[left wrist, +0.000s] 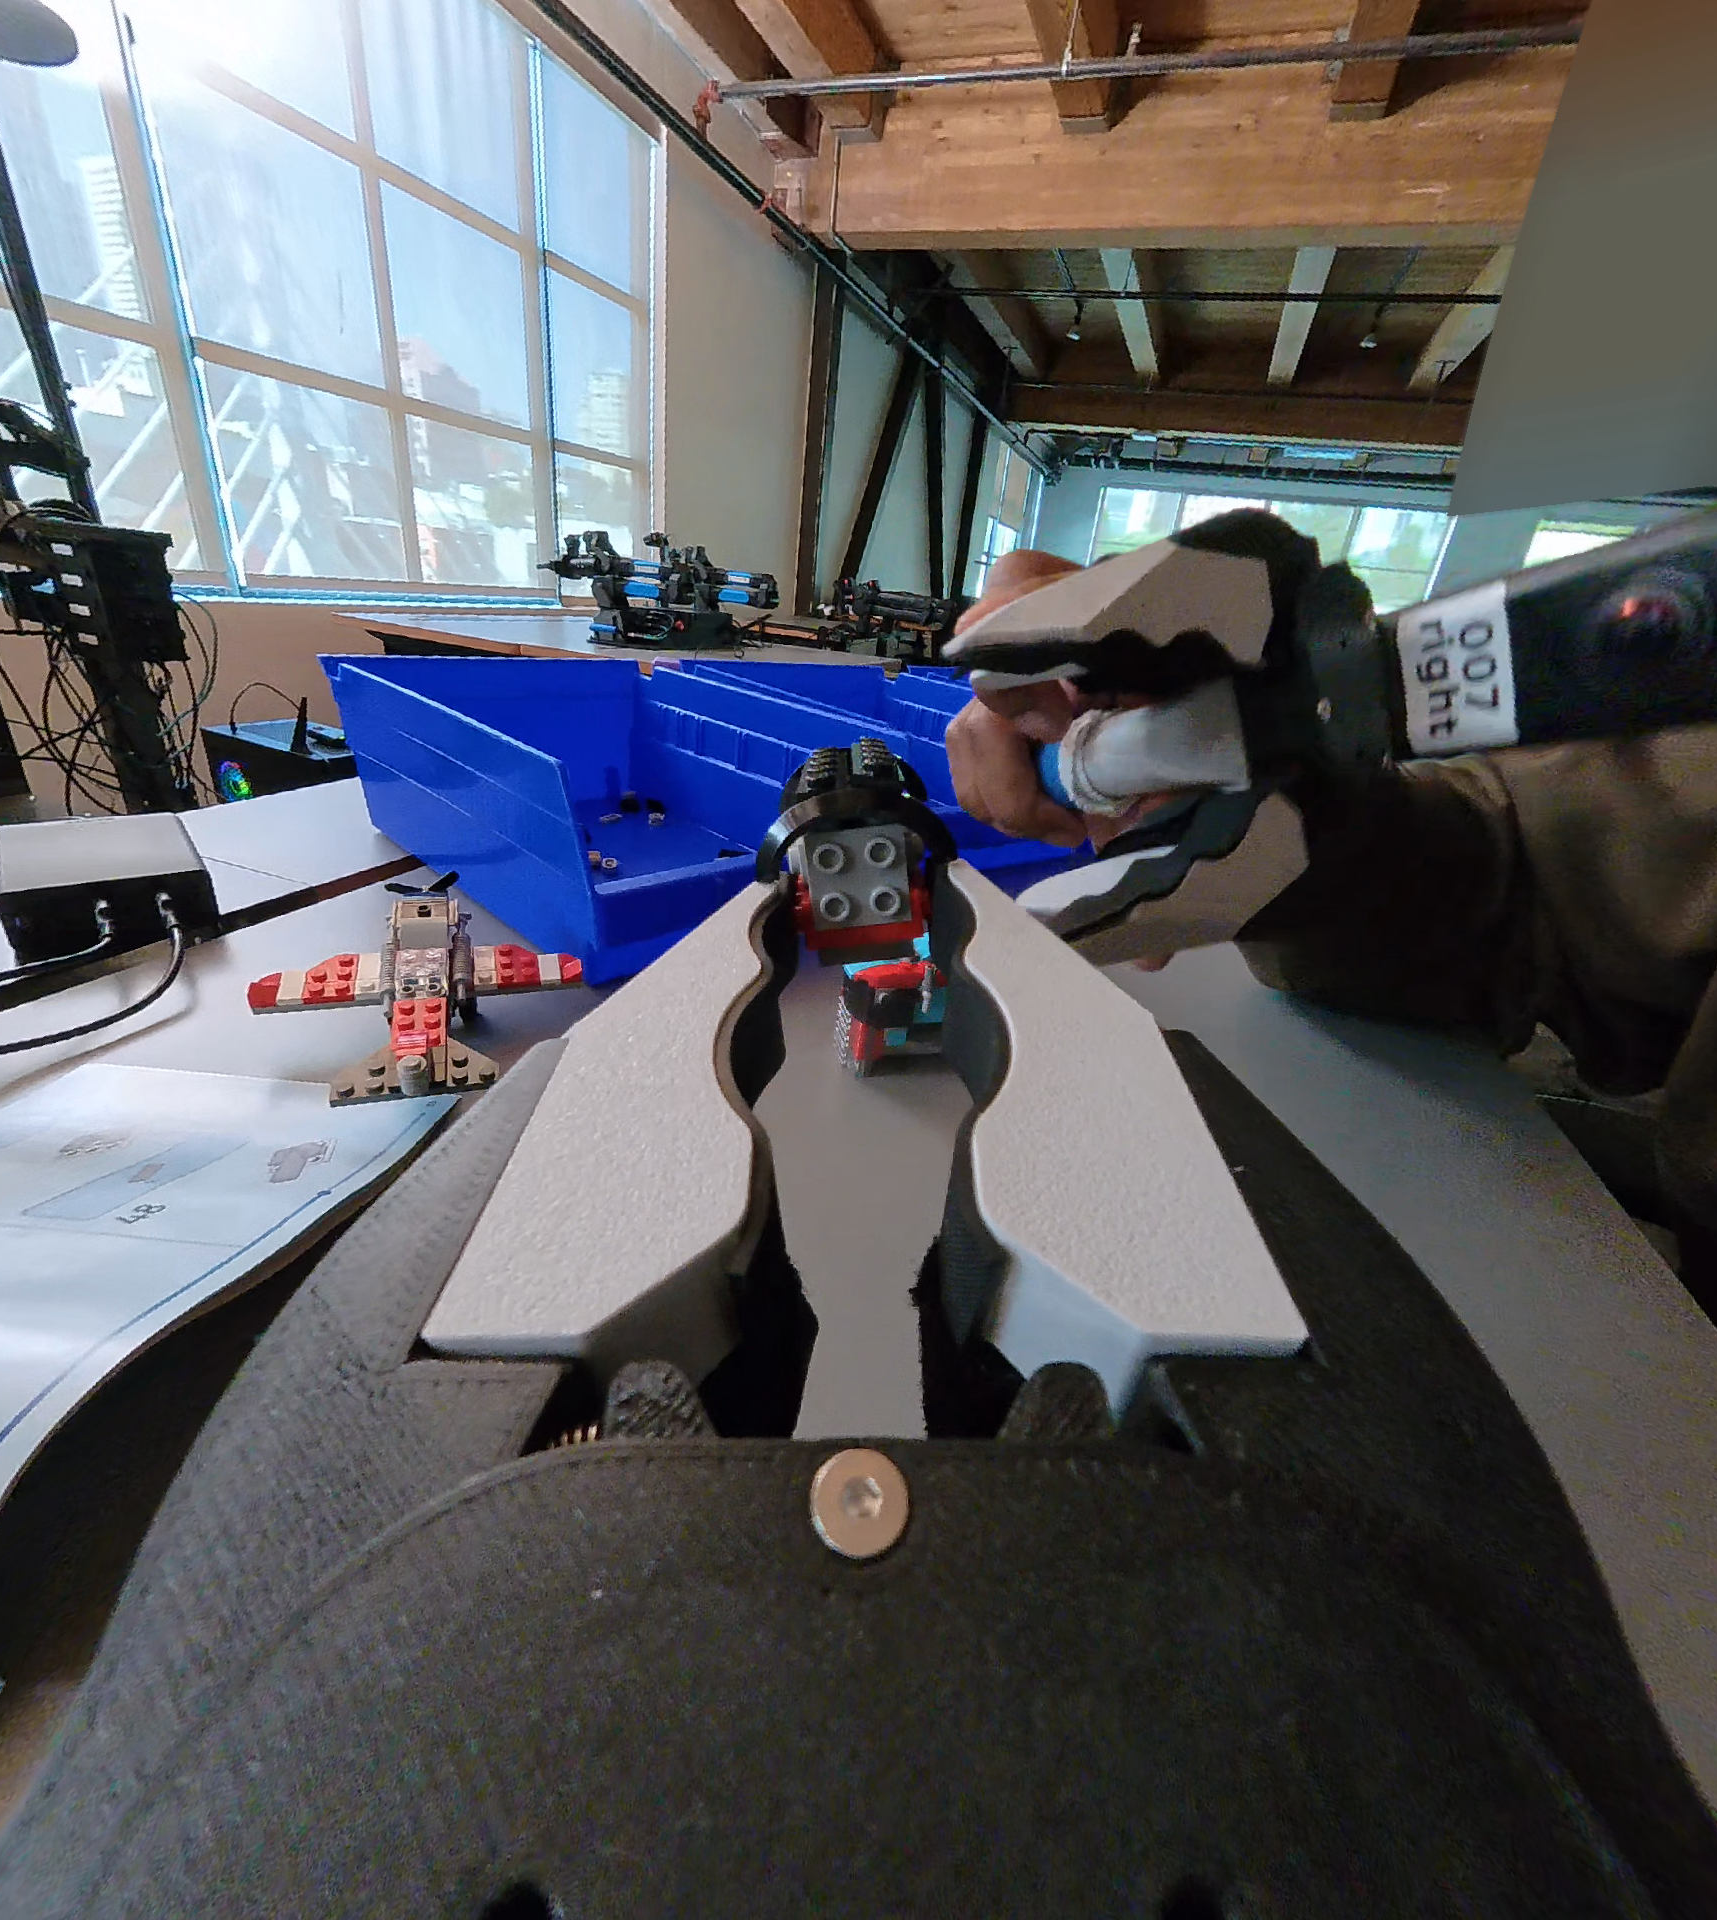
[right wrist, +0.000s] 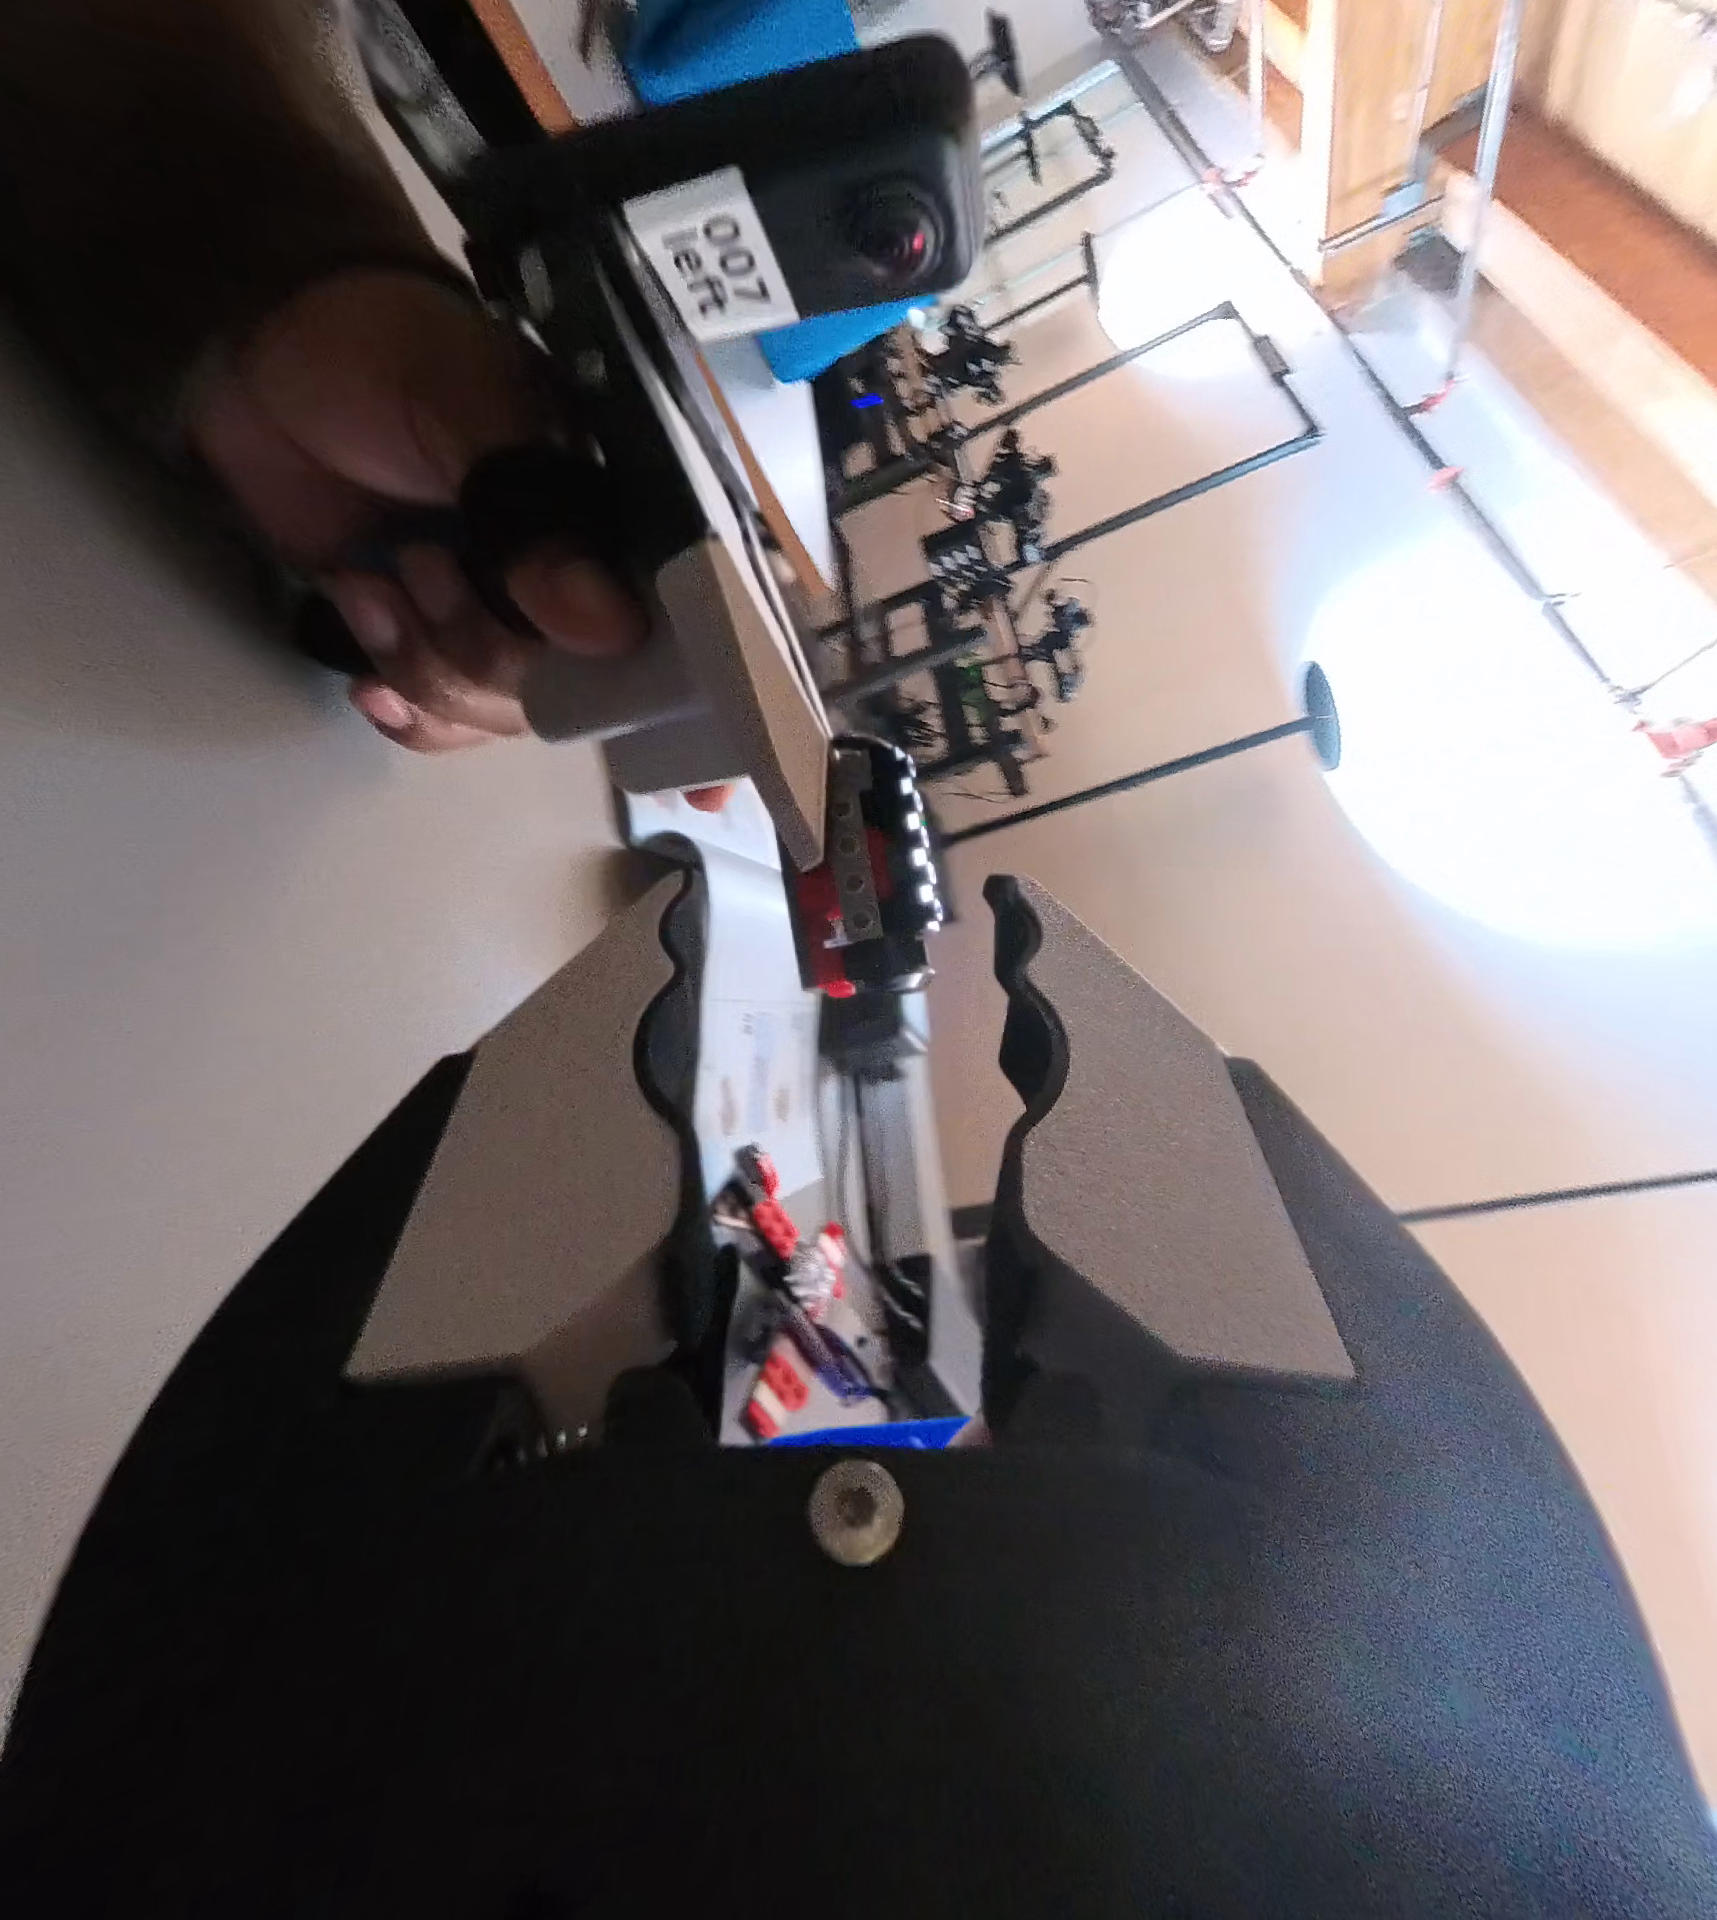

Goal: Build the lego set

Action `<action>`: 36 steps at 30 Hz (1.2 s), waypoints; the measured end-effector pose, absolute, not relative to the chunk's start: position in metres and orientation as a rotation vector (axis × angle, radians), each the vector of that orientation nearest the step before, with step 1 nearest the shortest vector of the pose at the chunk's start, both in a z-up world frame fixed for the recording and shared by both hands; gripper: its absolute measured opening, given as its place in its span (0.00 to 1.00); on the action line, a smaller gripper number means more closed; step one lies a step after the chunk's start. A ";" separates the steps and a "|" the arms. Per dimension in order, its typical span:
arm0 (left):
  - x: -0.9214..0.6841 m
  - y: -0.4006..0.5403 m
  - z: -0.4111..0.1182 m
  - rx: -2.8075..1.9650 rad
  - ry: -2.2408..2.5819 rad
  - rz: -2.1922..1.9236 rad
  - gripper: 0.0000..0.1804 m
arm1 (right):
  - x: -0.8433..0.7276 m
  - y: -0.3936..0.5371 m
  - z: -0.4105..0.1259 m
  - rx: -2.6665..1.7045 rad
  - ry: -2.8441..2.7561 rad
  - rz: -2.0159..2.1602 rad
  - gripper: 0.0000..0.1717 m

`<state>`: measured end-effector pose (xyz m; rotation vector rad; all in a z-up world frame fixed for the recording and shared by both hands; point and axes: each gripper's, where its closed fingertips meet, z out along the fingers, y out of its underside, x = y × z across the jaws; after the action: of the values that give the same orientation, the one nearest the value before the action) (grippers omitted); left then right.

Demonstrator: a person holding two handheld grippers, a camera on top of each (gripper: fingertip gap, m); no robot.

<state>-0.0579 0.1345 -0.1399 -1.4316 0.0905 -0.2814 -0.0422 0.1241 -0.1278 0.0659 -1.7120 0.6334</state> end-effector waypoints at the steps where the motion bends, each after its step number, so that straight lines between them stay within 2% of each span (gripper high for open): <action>1: -0.058 0.135 -0.140 -1.433 0.092 -0.280 0.14 | -0.045 0.125 -0.130 0.083 -1.679 0.587 0.34; 16: -0.048 0.138 -0.144 -1.472 0.161 -0.189 0.14 | -0.053 0.118 -0.137 0.109 -1.601 0.446 0.31; 36: -0.042 0.139 -0.149 -1.506 0.217 -0.120 0.14 | -0.049 0.113 -0.141 0.130 -1.608 0.449 0.20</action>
<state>-0.0416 0.1392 -0.1490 -1.5060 0.2170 -0.1198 -0.0492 0.1133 -0.1410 0.1304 -1.6078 0.4493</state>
